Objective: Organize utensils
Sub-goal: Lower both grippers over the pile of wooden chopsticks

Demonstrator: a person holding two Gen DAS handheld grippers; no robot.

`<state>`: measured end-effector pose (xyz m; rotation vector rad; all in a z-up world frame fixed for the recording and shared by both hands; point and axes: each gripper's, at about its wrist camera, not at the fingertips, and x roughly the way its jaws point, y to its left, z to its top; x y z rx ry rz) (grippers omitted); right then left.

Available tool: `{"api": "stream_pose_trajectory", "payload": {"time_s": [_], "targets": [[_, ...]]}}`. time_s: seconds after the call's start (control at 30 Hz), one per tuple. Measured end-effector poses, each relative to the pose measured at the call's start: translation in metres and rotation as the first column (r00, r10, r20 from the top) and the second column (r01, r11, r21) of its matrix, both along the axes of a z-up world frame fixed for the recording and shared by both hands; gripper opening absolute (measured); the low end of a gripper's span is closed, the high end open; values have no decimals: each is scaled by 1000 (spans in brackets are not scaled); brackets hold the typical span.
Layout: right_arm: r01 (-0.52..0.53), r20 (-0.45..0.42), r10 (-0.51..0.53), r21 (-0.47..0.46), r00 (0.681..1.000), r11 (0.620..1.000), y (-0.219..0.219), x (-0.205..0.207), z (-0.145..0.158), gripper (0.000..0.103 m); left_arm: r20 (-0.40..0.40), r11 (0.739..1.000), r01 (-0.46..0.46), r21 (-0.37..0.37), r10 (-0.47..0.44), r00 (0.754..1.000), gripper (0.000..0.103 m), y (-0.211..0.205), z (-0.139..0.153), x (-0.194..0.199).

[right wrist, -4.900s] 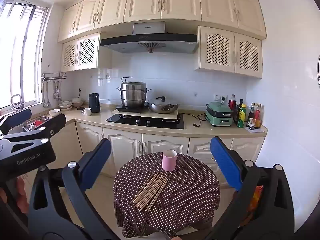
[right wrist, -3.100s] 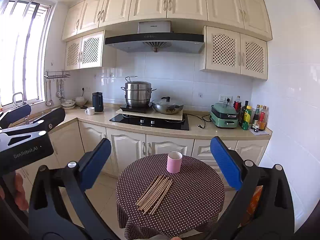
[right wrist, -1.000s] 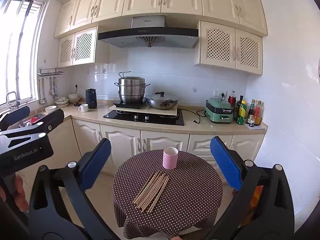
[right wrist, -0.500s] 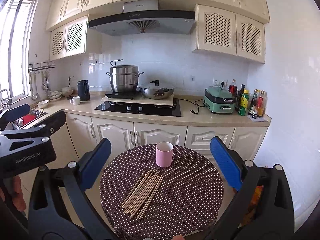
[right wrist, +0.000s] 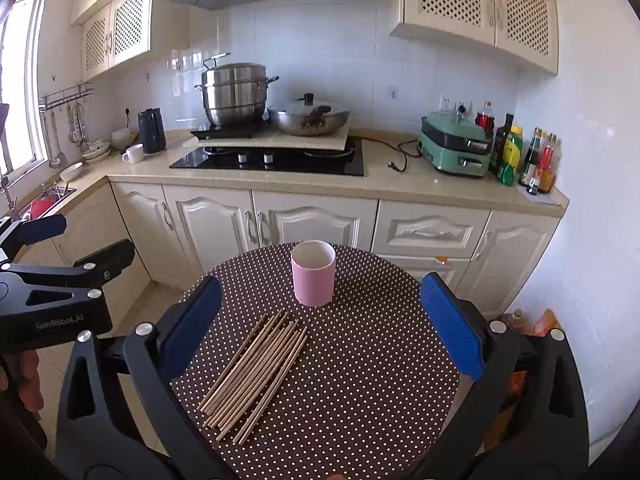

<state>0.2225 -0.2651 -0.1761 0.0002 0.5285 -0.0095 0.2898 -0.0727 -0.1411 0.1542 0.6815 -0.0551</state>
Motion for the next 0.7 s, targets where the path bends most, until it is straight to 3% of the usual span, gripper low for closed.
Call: {"api": "stream_pose_trajectory", "payload": {"time_s": [0.1, 0.27, 0.37, 0.53, 0.7], "targets": [[-4, -74, 5, 17, 997, 1000, -2, 16, -27, 97, -103, 1000, 22, 12, -20, 995, 99, 0, -36, 20], [12, -213, 1, 62, 977, 998, -6, 44, -68, 95, -273, 996, 87, 3, -83, 958, 98, -2, -99, 55], [35, -293, -7, 90, 956, 995, -7, 61, -91, 89, -355, 992, 122, -3, -116, 928, 89, -3, -136, 77], [87, -431, -14, 151, 902, 985, -6, 90, -130, 70, -477, 982, 191, 2, -166, 863, 80, -6, -192, 107], [150, -566, -3, 213, 824, 966, -2, 115, -172, 47, -569, 971, 240, 6, -194, 799, 74, -8, -231, 131]]}}
